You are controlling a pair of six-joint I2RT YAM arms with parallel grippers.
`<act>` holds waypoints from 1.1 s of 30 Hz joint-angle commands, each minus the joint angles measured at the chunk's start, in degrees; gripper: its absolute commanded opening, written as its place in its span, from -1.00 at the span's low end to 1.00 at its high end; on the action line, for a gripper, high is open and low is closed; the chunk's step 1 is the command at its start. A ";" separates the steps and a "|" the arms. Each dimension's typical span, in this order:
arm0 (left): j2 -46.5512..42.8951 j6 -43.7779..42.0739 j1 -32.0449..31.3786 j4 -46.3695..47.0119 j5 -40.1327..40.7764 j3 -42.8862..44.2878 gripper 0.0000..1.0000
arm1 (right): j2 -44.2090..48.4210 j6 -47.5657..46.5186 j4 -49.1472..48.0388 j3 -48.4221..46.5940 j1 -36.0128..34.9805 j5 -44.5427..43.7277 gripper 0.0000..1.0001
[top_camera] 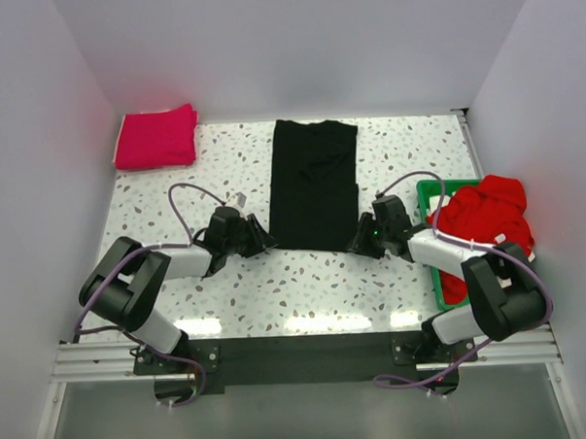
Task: Fold and stack the t-shirts
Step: Fold the tshirt
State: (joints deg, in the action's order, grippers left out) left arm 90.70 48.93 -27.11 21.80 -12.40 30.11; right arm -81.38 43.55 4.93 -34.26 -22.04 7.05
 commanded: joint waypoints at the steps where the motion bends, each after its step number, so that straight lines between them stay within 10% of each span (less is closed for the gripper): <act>1: 1.59 0.03 -0.04 -0.27 0.63 0.39 -0.38 | -1.41 0.05 -2.64 0.77 0.33 -2.65 -0.21; 7: 2.55 0.20 -0.13 0.26 0.01 0.92 -0.68 | -2.90 -1.19 -3.96 0.69 0.51 -4.15 -0.23; 17: -2.44 0.12 -2.77 -3.78 3.52 -0.75 -1.00 | -2.38 -4.17 -1.86 1.47 0.51 -1.96 -1.00; 33: -38.91 8.46 -11.73 -18.97 11.69 -16.92 -1.00 | 38.03 -2.07 18.88 14.57 0.42 7.01 -1.00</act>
State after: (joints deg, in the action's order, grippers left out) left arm 56.49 55.00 -37.93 9.82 -5.50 15.05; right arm -49.54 41.21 15.46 -21.85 -21.85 12.73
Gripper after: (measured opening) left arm 0.074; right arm 0.048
